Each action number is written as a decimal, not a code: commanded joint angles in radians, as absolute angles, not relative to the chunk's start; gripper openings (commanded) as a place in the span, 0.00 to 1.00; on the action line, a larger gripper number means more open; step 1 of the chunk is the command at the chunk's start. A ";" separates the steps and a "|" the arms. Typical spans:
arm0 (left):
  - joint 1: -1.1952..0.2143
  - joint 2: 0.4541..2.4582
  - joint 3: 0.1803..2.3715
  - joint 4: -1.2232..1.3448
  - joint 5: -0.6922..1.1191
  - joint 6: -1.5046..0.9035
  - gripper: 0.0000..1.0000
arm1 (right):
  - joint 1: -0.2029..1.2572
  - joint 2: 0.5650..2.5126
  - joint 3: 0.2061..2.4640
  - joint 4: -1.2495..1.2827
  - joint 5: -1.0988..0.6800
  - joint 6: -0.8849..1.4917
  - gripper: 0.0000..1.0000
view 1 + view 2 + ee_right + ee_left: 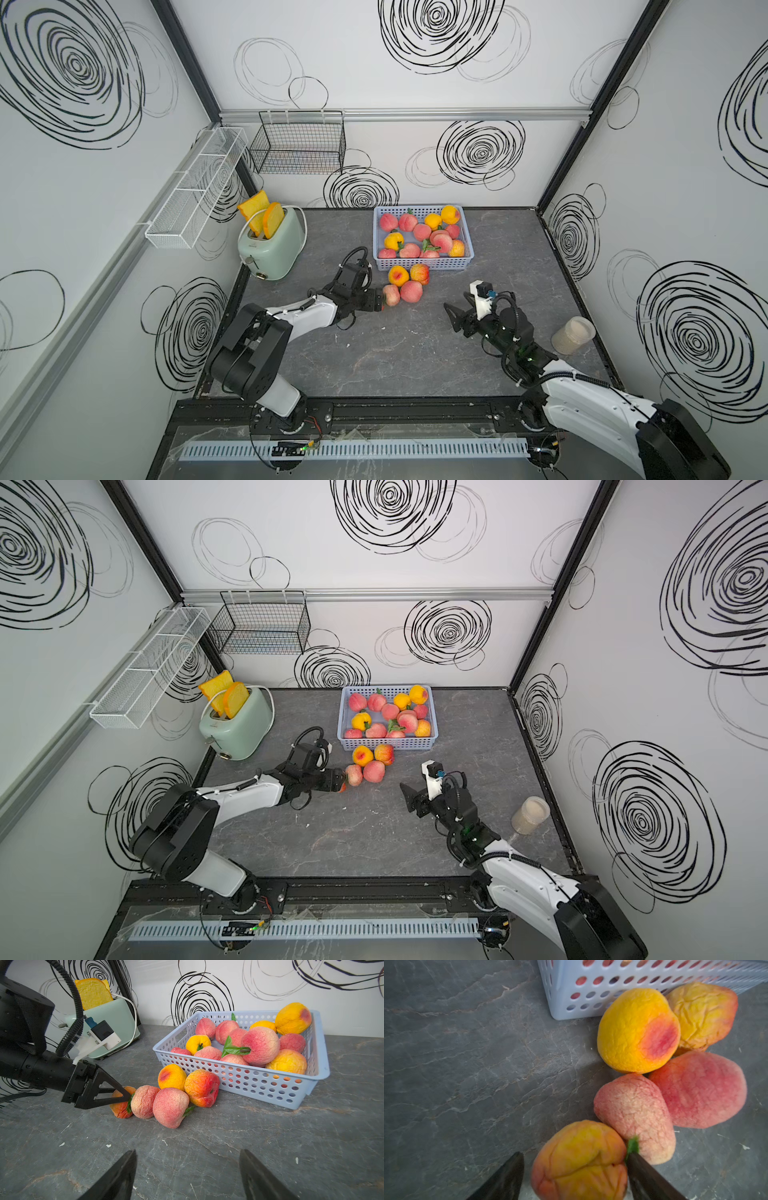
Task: Put the peaches into the basket
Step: Pick up the peach from the center of the board.
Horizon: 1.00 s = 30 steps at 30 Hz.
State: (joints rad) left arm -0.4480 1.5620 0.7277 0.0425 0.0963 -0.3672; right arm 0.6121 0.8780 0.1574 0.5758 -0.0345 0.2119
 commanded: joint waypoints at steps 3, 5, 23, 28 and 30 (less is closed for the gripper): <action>-0.434 1.565 0.720 0.110 0.095 -0.398 0.77 | 0.618 0.880 0.186 0.600 -0.025 0.195 0.80; -0.433 1.563 0.711 0.117 0.094 -0.402 0.72 | 0.620 0.881 0.187 0.598 -0.024 0.193 0.80; -0.435 1.545 0.647 0.142 0.092 -0.420 0.76 | 0.620 0.878 0.188 0.594 -0.009 0.193 0.80; -0.436 1.553 0.645 0.155 0.090 -0.420 0.75 | 0.622 0.880 0.188 0.593 -0.006 0.194 0.80; -0.436 1.554 0.644 0.161 0.090 -0.422 0.71 | 0.623 0.881 0.189 0.592 -0.005 0.193 0.80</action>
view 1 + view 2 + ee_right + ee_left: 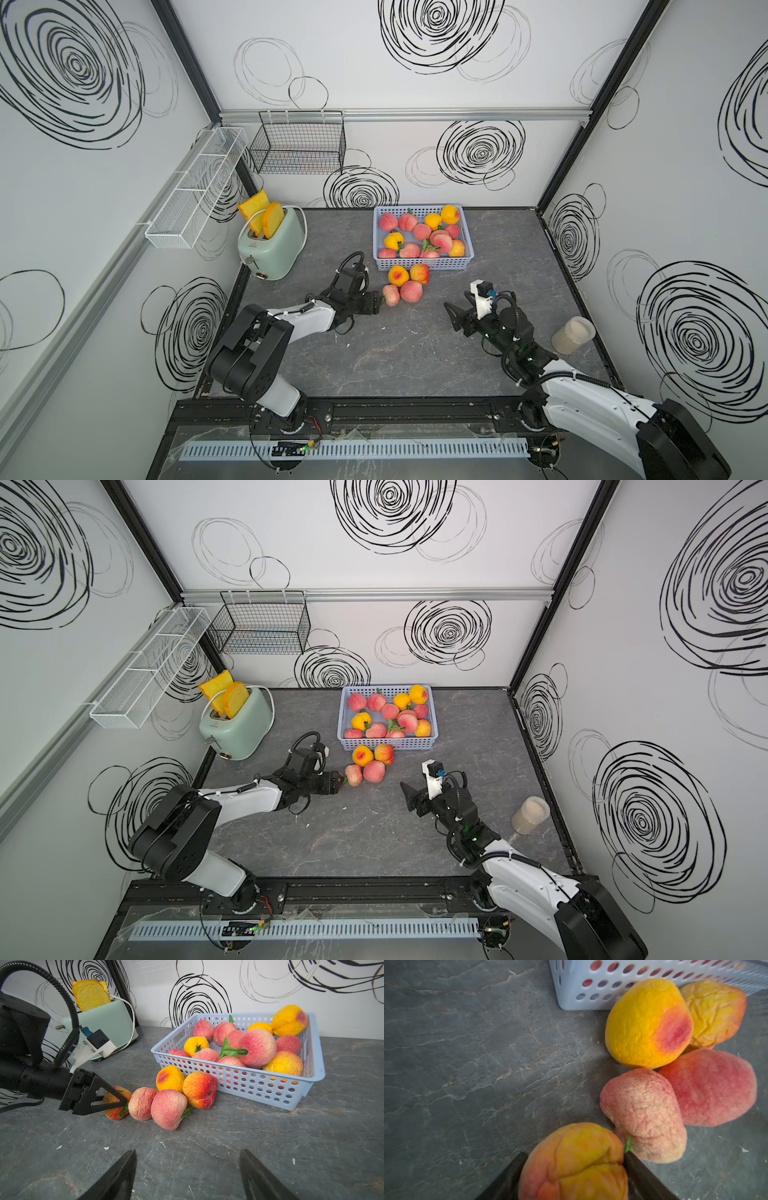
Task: Put the peaches into the basket
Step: Pick up the peach from the center of the board.
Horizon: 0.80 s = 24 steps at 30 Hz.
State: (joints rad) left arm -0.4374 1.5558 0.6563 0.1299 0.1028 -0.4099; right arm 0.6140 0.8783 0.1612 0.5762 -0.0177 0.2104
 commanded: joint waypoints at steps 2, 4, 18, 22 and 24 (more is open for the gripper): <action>-0.436 1.553 0.647 0.159 0.090 -0.421 0.67 | 0.622 0.881 0.189 0.592 -0.002 0.194 0.80; -0.435 1.547 0.647 0.157 0.092 -0.422 0.64 | 0.622 0.881 0.189 0.592 -0.002 0.195 0.80; -0.446 1.360 0.687 0.038 0.033 -0.403 0.60 | 0.626 0.850 0.177 0.605 -0.008 0.192 0.80; -0.468 1.341 0.774 0.019 0.042 -0.368 0.62 | 0.628 0.835 0.170 0.607 -0.009 0.193 0.80; -0.478 1.377 0.850 0.011 0.051 -0.340 0.63 | 0.627 0.833 0.170 0.607 -0.009 0.193 0.80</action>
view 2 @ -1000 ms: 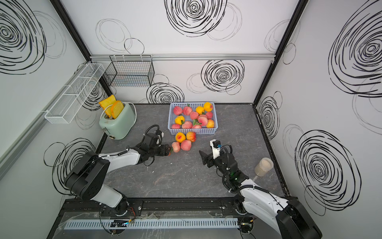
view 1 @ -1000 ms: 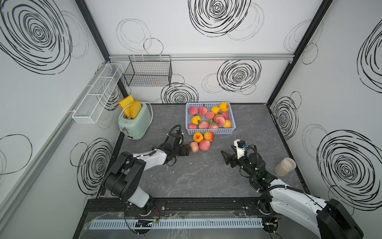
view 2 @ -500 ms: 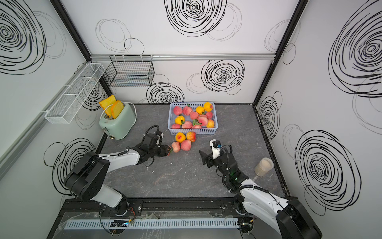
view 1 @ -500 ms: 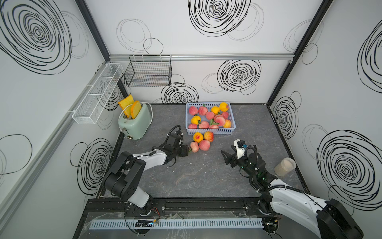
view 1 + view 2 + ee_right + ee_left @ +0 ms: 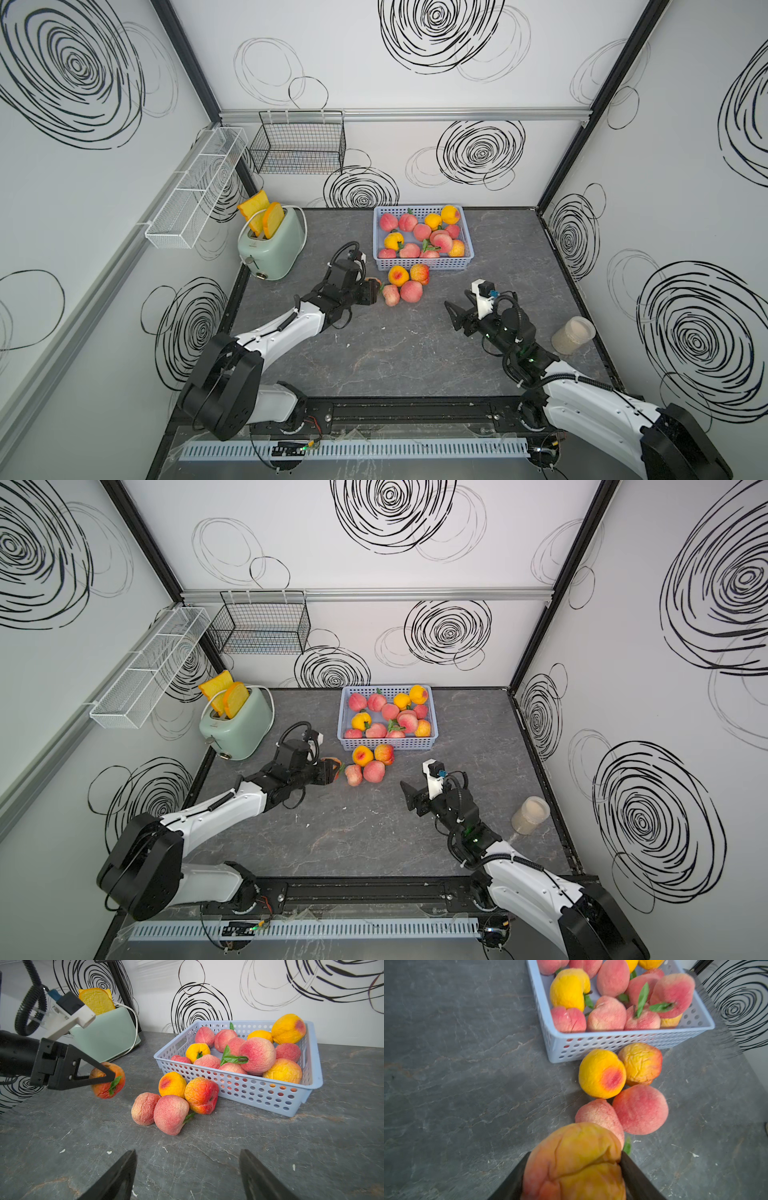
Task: Put the peaches into the basket
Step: Pick up the peach from the center of the board, then place the peach in the basket.
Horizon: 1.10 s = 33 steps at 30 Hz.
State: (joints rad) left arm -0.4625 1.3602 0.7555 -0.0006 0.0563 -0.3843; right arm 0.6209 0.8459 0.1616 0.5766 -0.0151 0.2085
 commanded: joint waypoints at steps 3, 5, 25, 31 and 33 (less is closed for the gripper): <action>-0.485 1.463 0.971 0.010 0.065 -0.303 0.64 | 0.629 0.830 0.170 0.604 -0.006 0.192 0.80; -0.485 1.521 1.043 0.022 0.077 -0.290 0.65 | 0.629 0.825 0.170 0.601 -0.005 0.191 0.80; -0.475 2.094 1.529 0.270 0.129 -0.239 0.65 | 0.638 0.813 0.149 0.630 -0.014 0.203 0.80; -0.472 2.209 1.644 0.277 0.118 -0.235 0.65 | 0.638 0.816 0.151 0.634 -0.016 0.202 0.80; -0.470 2.246 1.682 0.270 0.118 -0.234 0.65 | 0.639 0.816 0.151 0.632 -0.014 0.202 0.80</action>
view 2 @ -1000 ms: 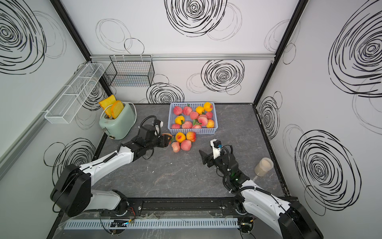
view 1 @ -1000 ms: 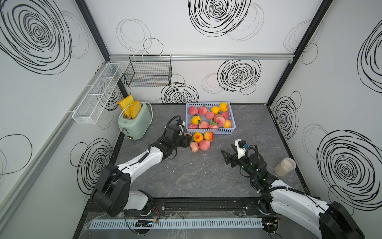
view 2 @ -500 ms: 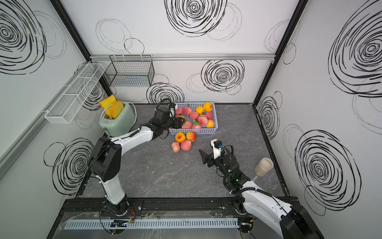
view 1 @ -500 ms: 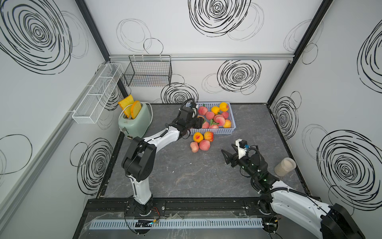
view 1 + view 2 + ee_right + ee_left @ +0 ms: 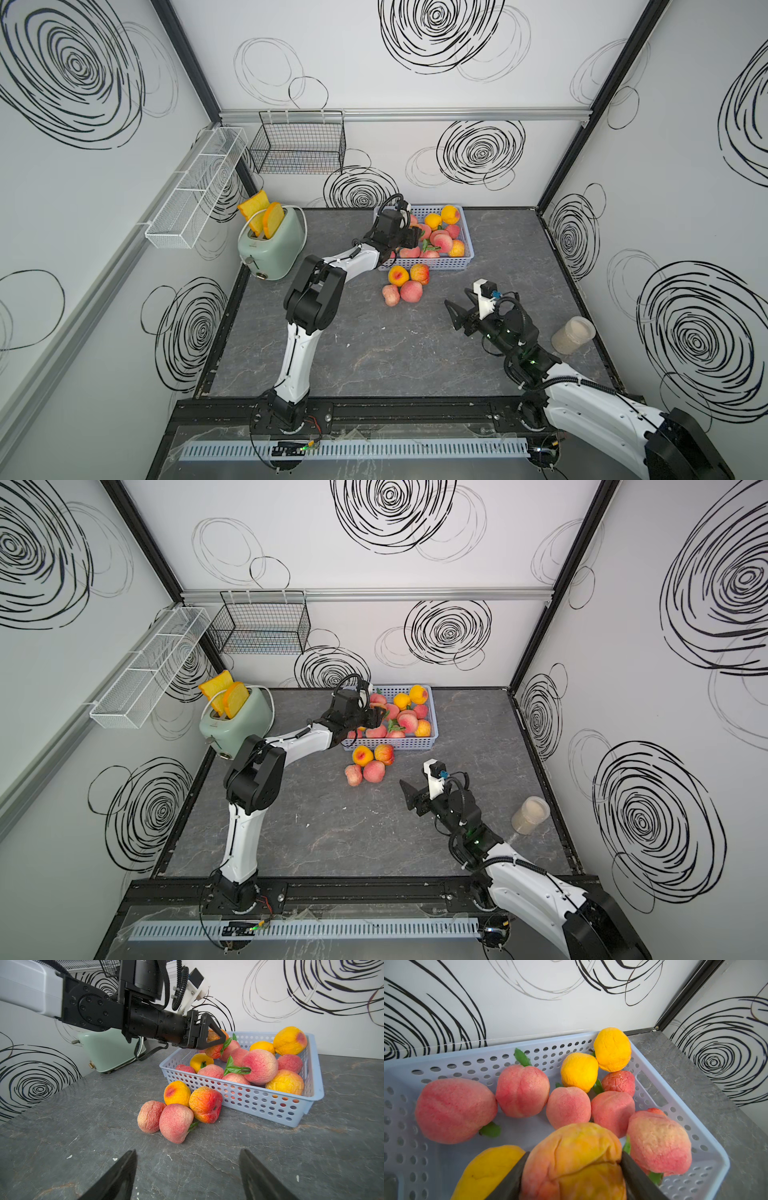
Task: Put the peaches into the basket
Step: Place the peach in the basket.
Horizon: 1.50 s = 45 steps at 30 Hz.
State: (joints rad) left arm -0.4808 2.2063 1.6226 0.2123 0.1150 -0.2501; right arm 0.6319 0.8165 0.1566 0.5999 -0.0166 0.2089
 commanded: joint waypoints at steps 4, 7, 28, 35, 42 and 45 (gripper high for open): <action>-0.468 2.310 1.748 0.249 0.116 -0.231 0.65 | 0.640 0.815 0.150 0.630 -0.012 0.201 0.80; -0.468 2.346 1.779 0.237 0.110 -0.237 0.67 | 0.641 0.814 0.150 0.632 -0.013 0.201 0.80; -0.451 2.304 1.752 0.222 0.112 -0.204 0.77 | 0.641 0.815 0.147 0.635 -0.001 0.203 0.80; -0.457 2.138 1.614 0.250 0.142 -0.208 0.77 | 0.641 0.813 0.149 0.631 0.005 0.197 0.80; -0.483 1.887 1.389 0.204 0.194 -0.246 0.77 | 0.640 0.821 0.157 0.622 0.013 0.192 0.81; -0.502 1.761 1.261 0.171 0.220 -0.244 0.77 | 0.640 0.833 0.164 0.617 0.009 0.193 0.81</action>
State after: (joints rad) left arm -0.4797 1.8458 1.3384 0.1814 0.1757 -0.2352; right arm 0.6338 0.8246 0.1551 0.6056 0.0032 0.2081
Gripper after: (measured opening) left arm 0.766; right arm 0.811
